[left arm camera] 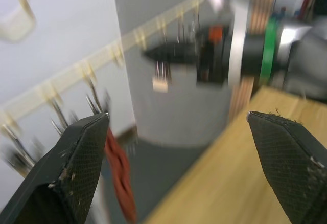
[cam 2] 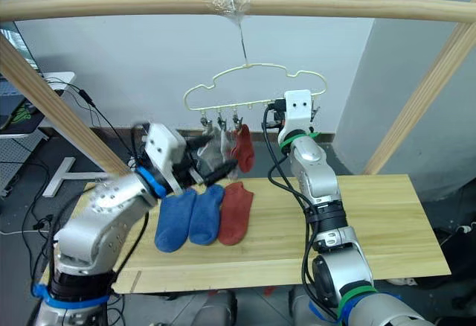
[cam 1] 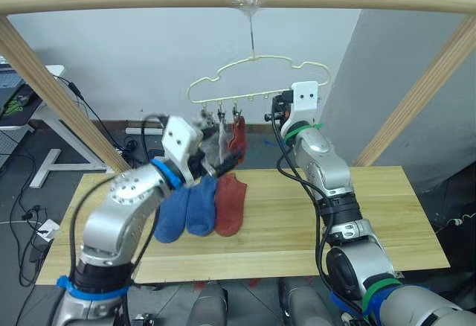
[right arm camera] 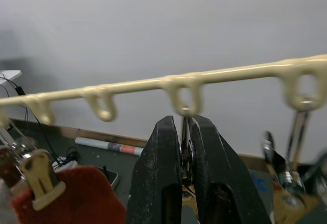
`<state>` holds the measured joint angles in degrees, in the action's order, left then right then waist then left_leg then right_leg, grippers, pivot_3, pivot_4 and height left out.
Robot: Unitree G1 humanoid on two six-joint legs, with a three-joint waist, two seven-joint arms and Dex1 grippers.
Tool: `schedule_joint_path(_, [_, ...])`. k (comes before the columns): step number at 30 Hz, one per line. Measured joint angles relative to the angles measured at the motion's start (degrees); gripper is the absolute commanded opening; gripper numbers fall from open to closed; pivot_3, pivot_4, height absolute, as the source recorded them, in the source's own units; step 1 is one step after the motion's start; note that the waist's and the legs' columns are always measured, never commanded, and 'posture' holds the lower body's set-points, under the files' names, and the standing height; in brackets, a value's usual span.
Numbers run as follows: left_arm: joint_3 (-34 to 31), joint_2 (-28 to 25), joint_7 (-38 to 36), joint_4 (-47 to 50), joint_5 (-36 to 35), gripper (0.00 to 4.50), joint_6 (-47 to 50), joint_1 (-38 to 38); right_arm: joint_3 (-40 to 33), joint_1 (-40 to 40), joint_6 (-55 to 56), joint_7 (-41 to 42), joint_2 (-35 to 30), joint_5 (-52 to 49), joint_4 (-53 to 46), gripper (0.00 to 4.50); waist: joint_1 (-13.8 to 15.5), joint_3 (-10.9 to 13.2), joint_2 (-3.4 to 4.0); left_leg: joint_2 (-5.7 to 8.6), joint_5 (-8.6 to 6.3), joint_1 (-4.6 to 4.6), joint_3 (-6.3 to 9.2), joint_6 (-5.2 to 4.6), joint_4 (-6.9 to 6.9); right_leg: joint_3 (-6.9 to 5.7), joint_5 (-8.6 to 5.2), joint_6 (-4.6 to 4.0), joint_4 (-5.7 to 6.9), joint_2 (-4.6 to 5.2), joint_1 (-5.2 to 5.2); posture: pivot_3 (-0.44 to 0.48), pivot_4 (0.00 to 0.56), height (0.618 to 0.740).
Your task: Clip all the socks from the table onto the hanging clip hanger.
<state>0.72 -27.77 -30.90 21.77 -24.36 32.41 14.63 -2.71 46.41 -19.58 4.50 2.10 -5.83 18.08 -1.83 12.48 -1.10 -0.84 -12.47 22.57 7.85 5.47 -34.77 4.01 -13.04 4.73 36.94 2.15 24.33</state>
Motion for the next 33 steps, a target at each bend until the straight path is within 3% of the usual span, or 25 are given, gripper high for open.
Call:
schedule_joint_path(6, [5.22,3.39,4.95,-9.68,9.04,4.50,-4.98,-4.92,0.38,-0.35,-2.71,0.08,-0.52,0.03,-2.14,0.01,-0.17,0.03,0.04,0.00,0.00,-0.01,-0.03,0.00,-0.03,0.01,-0.15,-0.21,0.01,0.00,0.01,0.030,0.209,0.740])
schedule_joint_path(10, [6.41,9.22,9.05,-25.27,14.43,4.50,-12.13,-4.57,1.22,-1.21,-4.88,0.01,-0.45,0.06,-4.62,0.01,-0.16,0.02,0.05,0.01,0.00,0.00,-0.02,0.00,-0.04,0.00,-0.12,-0.17,0.01,0.00,0.02,0.014,0.208,0.740])
schedule_joint_path(13, [7.54,10.45,9.12,-32.64,17.38,4.50,-16.66,-3.03,1.59,-1.52,-5.66,-0.12,-0.49,0.06,-5.48,0.01,-0.21,0.03,0.06,0.00,0.00,0.06,-0.01,0.00,-0.04,-0.01,-0.07,-0.10,0.01,0.00,0.06,0.014,0.208,0.740])
schedule_joint_path(18, [7.59,12.10,10.03,-38.81,20.25,4.50,-19.95,0.05,1.77,-1.89,-6.86,-0.43,-0.84,0.06,-6.78,0.01,-0.40,0.02,0.06,0.01,0.00,0.07,-0.01,0.00,-0.04,-0.01,0.02,0.08,0.01,0.00,0.06,-0.002,0.201,0.740])
schedule_joint_path(33, [8.67,14.94,7.89,-47.10,23.93,4.50,-15.71,3.64,2.79,-3.21,-8.94,-0.69,-2.31,0.17,-9.61,0.01,-1.06,-0.13,0.19,0.02,0.02,-0.23,-0.02,-0.01,-0.07,0.00,0.05,0.16,0.03,0.01,-0.22,-0.001,0.184,0.740])
